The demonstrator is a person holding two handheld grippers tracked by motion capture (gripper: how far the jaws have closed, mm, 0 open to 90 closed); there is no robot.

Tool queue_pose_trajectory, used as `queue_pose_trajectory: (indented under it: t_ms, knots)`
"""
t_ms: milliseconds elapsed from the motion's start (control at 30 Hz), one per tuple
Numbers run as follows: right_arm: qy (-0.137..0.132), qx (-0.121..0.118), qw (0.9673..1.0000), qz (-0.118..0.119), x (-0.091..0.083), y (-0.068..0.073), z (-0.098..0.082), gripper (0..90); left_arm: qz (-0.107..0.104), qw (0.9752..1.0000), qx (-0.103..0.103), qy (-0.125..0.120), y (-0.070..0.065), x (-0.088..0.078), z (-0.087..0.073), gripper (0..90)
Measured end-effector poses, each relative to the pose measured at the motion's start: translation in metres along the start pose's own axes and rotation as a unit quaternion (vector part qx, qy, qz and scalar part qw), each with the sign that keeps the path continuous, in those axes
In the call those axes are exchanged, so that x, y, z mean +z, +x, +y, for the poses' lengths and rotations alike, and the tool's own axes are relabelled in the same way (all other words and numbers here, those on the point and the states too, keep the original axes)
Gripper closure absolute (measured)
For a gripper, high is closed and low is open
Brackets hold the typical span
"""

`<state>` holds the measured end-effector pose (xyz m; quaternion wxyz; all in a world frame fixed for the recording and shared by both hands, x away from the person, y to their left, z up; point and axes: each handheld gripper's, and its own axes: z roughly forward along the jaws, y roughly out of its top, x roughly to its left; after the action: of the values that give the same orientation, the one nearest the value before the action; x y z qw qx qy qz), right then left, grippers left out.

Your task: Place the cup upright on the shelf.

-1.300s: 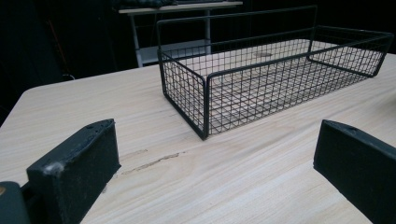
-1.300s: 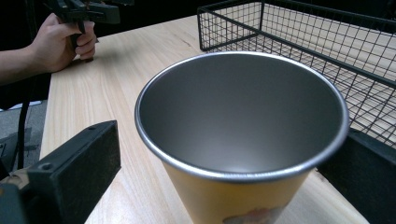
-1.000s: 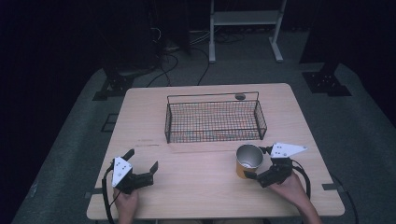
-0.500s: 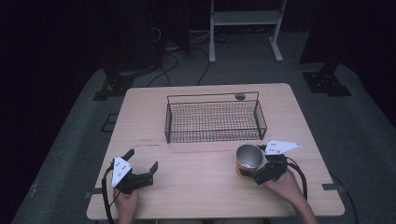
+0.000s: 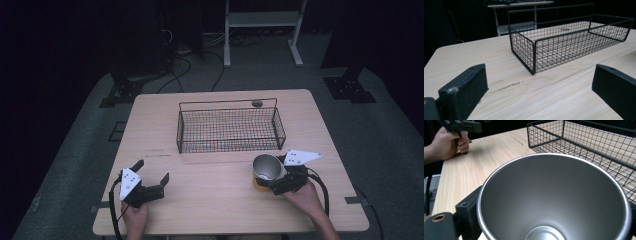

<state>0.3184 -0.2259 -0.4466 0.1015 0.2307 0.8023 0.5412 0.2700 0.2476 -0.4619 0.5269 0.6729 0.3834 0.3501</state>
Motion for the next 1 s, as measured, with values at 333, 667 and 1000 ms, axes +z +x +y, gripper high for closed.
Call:
queue_pose_trajectory:
  t_ms: [333, 667, 1000]
  knots:
    - [0.010, 0.001, 0.9999, -0.006, 0.000, 0.000, 0.003, 9.4, -0.001, 1.0000, -0.001, -0.001, 0.000, 0.000, 0.000, 0.0]
    - [0.012, 0.002, 0.9999, 0.003, -0.003, -0.001, 0.013, 9.7, 0.000, 1.0000, 0.000, 0.000, 0.000, 0.000, 0.000, 0.0]
    - [0.018, -0.005, 0.9996, 0.020, -0.001, -0.004, 0.037, 9.7, -0.001, 1.0000, 0.001, 0.000, 0.000, 0.000, 0.000, 0.0]
